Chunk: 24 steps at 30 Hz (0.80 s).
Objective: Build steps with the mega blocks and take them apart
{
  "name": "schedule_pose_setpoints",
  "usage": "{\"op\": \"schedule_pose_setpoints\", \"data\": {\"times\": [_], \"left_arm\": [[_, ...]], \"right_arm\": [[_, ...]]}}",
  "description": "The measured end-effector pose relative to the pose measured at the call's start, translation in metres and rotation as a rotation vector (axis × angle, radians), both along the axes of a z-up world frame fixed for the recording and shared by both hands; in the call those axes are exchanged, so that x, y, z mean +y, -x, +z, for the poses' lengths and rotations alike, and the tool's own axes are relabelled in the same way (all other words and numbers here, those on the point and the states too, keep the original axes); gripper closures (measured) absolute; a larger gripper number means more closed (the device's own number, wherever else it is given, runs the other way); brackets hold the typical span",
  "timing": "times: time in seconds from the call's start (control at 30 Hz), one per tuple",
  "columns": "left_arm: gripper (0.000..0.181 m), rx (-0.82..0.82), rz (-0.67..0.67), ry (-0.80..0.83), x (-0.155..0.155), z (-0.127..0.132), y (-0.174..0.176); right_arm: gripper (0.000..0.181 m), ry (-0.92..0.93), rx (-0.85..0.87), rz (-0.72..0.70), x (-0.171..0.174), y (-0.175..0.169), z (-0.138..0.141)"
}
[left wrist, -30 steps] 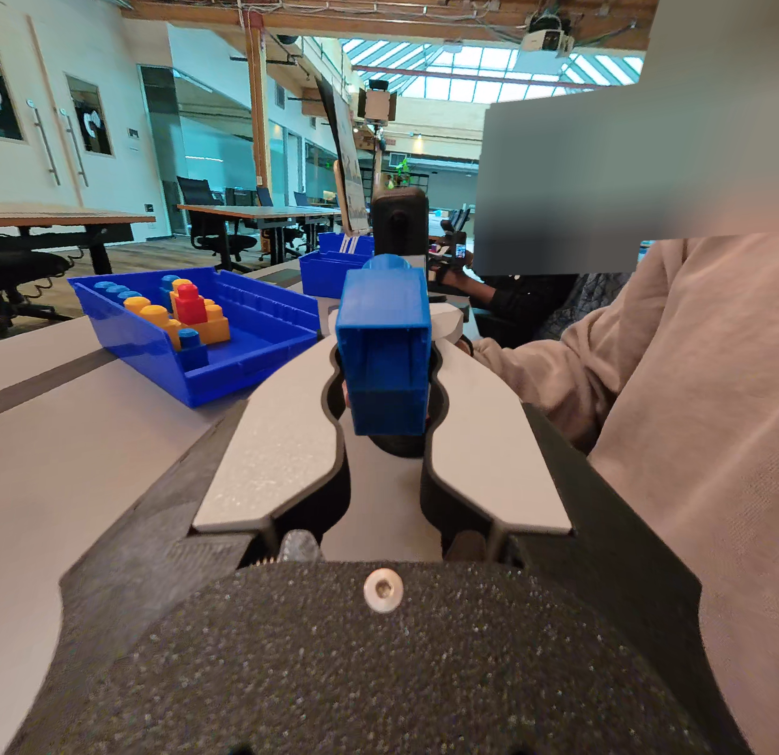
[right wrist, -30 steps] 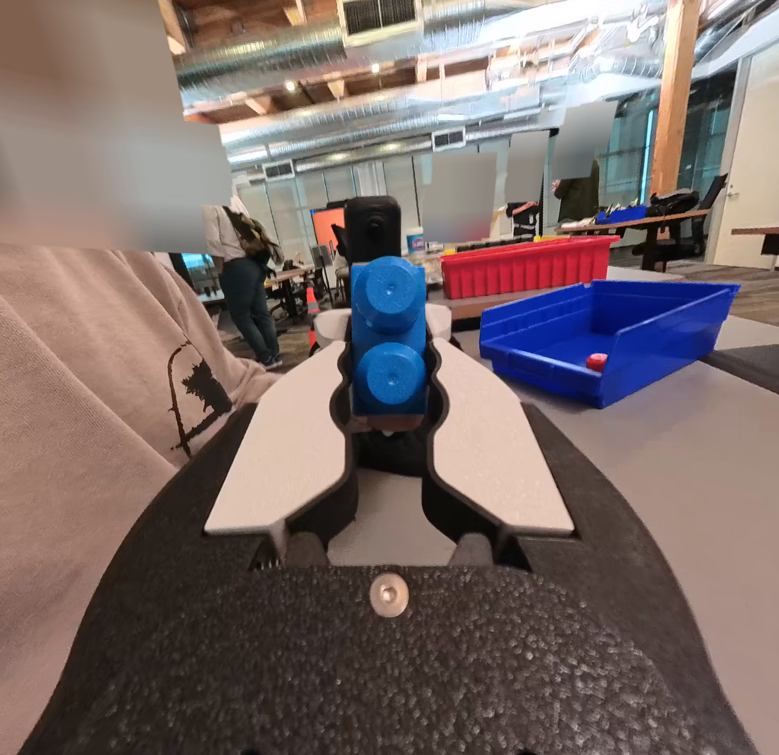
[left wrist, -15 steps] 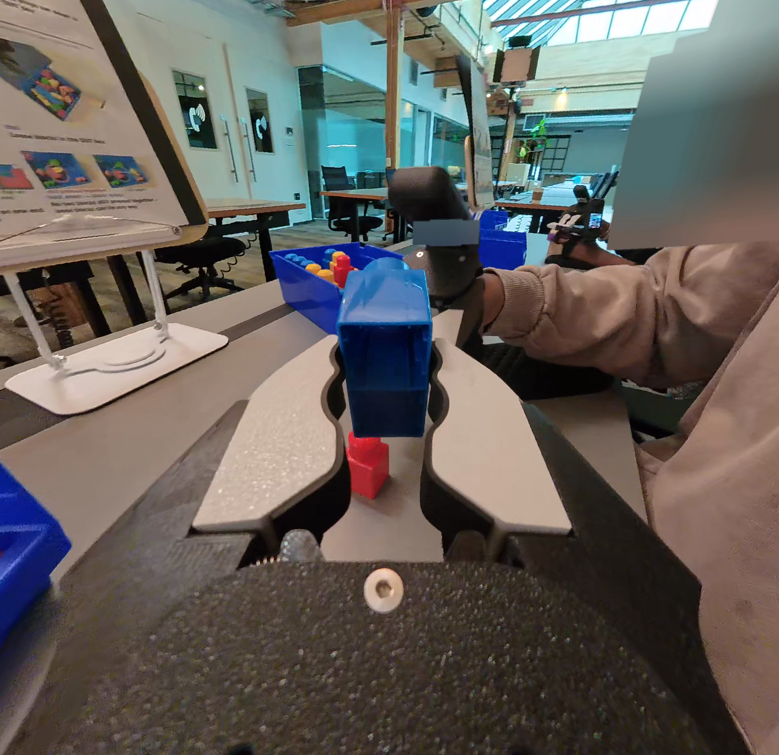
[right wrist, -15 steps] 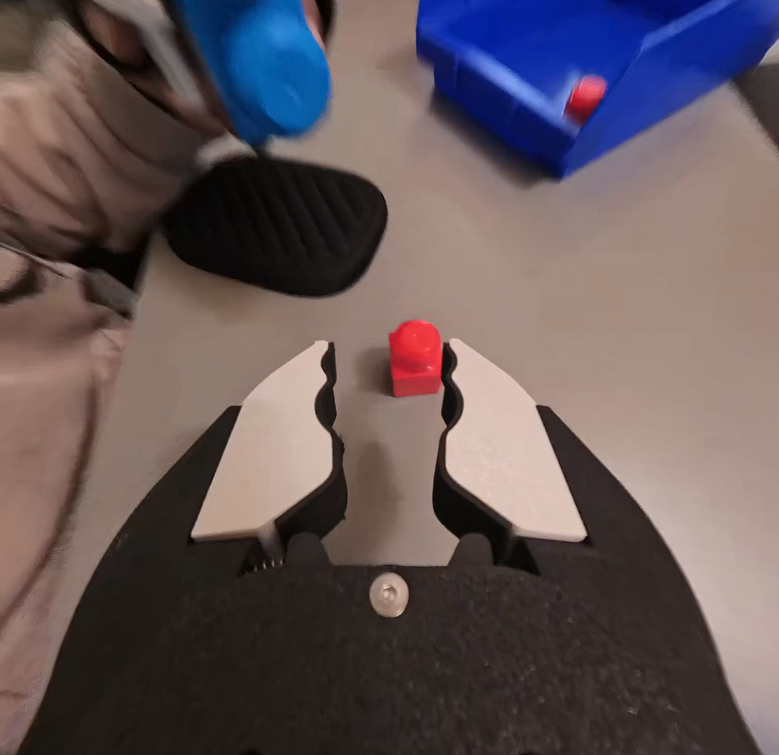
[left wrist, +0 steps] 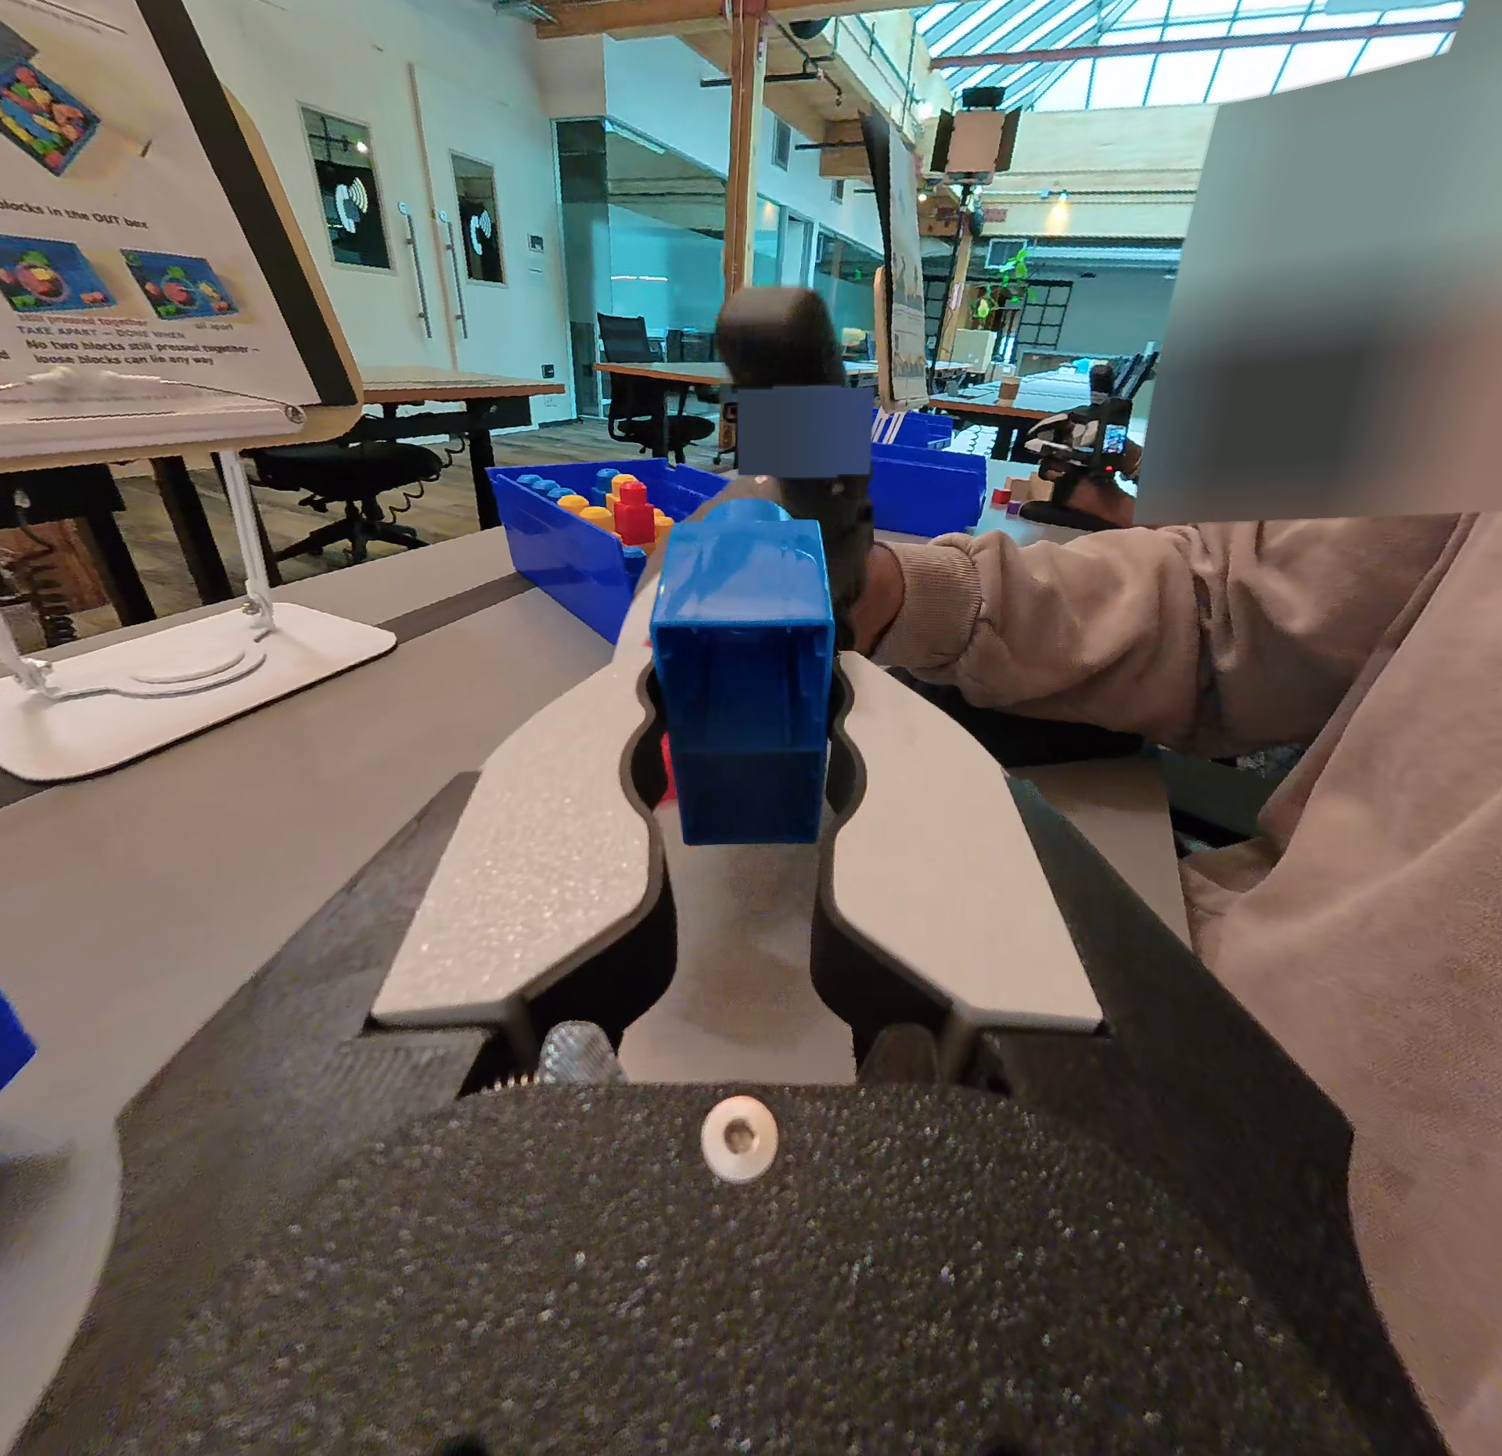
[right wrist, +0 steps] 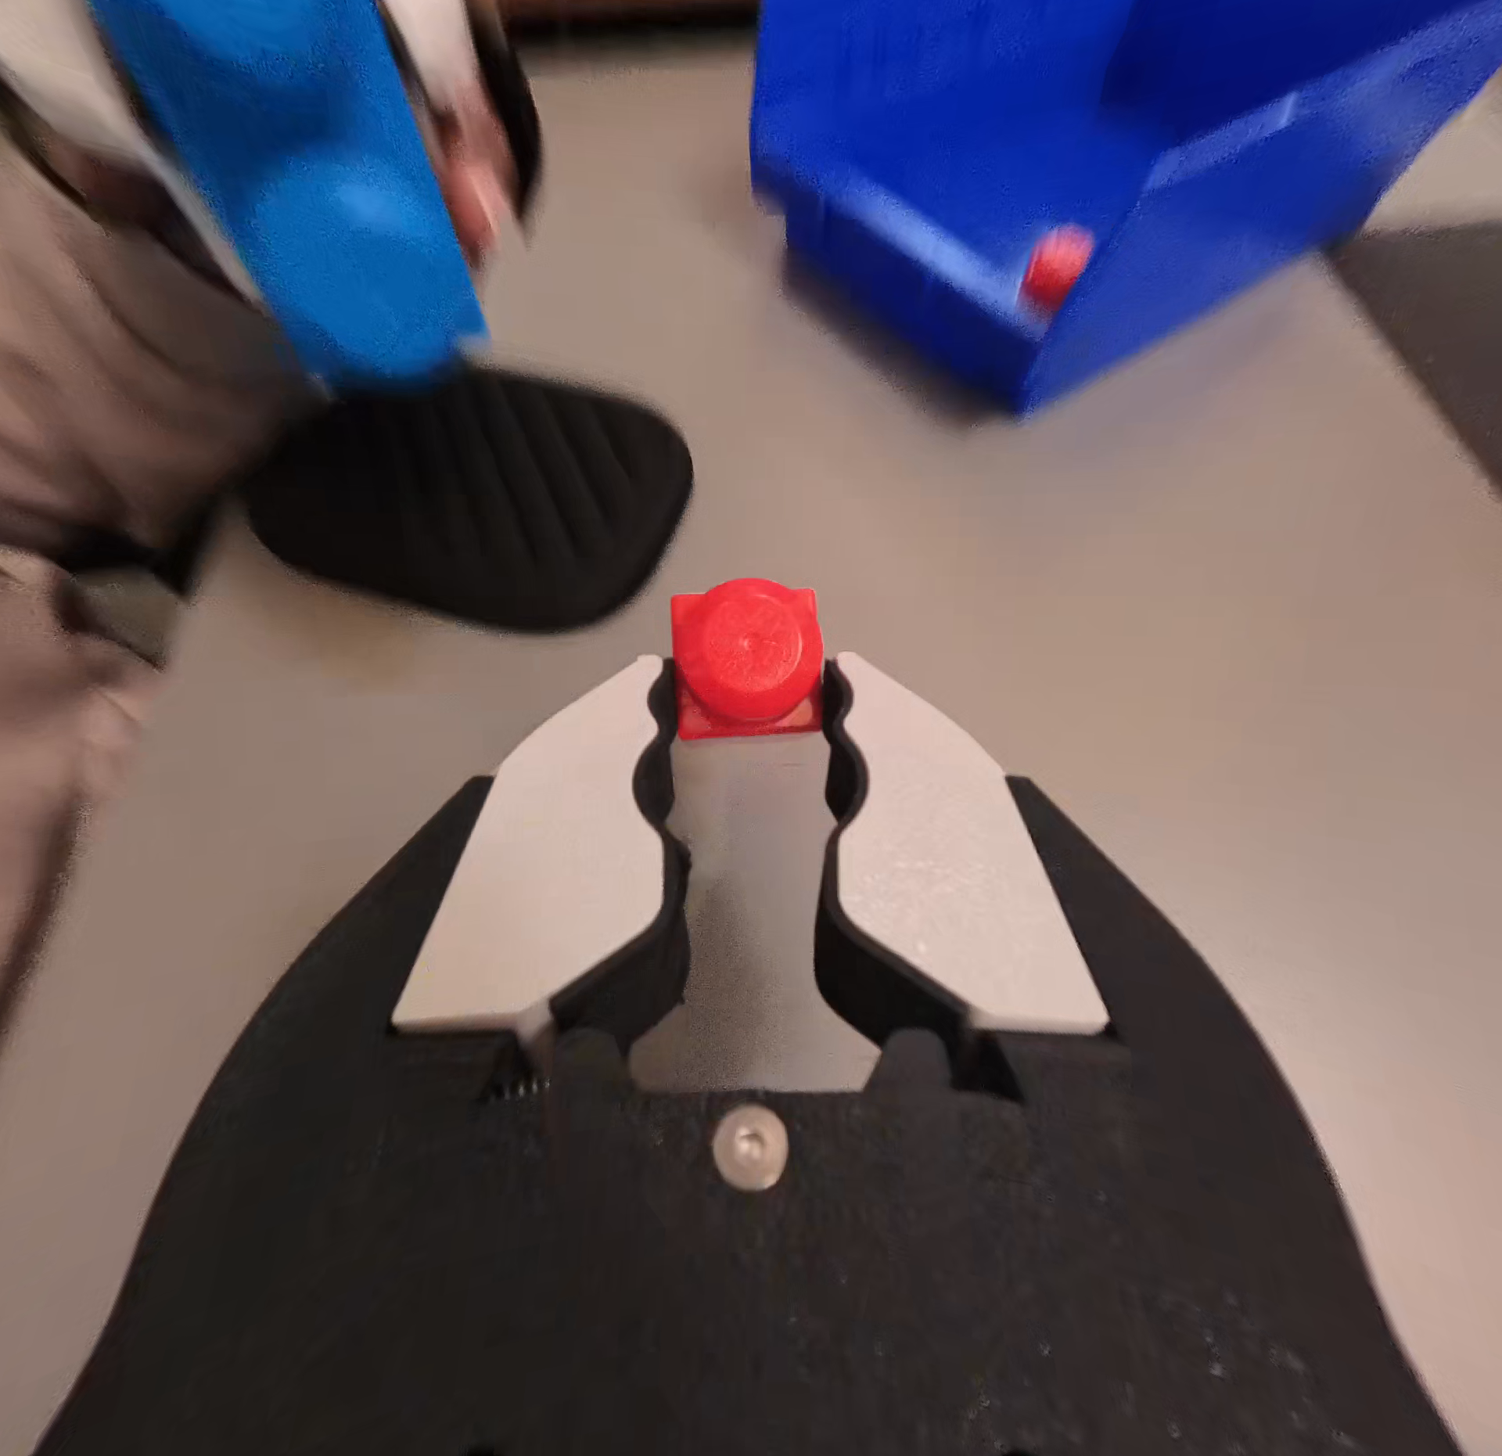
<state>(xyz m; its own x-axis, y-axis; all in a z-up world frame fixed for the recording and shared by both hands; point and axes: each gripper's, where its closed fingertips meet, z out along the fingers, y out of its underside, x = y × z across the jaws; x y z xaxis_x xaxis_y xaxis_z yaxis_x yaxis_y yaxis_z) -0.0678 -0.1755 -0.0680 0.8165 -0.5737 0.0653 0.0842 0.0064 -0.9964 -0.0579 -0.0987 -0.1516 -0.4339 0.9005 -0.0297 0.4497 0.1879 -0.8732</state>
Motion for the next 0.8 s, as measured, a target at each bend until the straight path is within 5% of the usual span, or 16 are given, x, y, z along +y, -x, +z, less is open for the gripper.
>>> {"op": "schedule_pose_setpoints", "data": {"times": [0.03, 0.17, 0.27, 0.8], "left_arm": [[0.145, -0.003, -0.005, -0.003, 0.002, 0.001, -0.002], [0.145, -0.019, -0.05, -0.025, 0.01, 0.008, -0.017], [0.144, -0.023, -0.097, -0.034, 0.017, 0.014, -0.031], [0.144, 0.066, -0.198, -0.019, 0.036, 0.019, -0.069]], "right_arm": [[0.147, 0.077, 0.098, 0.004, 0.001, -0.003, 0.021], [0.147, 0.444, 0.472, 0.05, 0.007, -0.034, 0.103], [0.147, 0.554, 0.605, 0.087, 0.008, -0.054, 0.13], [0.147, 0.426, 0.636, 0.151, -0.02, -0.079, 0.126]]}}
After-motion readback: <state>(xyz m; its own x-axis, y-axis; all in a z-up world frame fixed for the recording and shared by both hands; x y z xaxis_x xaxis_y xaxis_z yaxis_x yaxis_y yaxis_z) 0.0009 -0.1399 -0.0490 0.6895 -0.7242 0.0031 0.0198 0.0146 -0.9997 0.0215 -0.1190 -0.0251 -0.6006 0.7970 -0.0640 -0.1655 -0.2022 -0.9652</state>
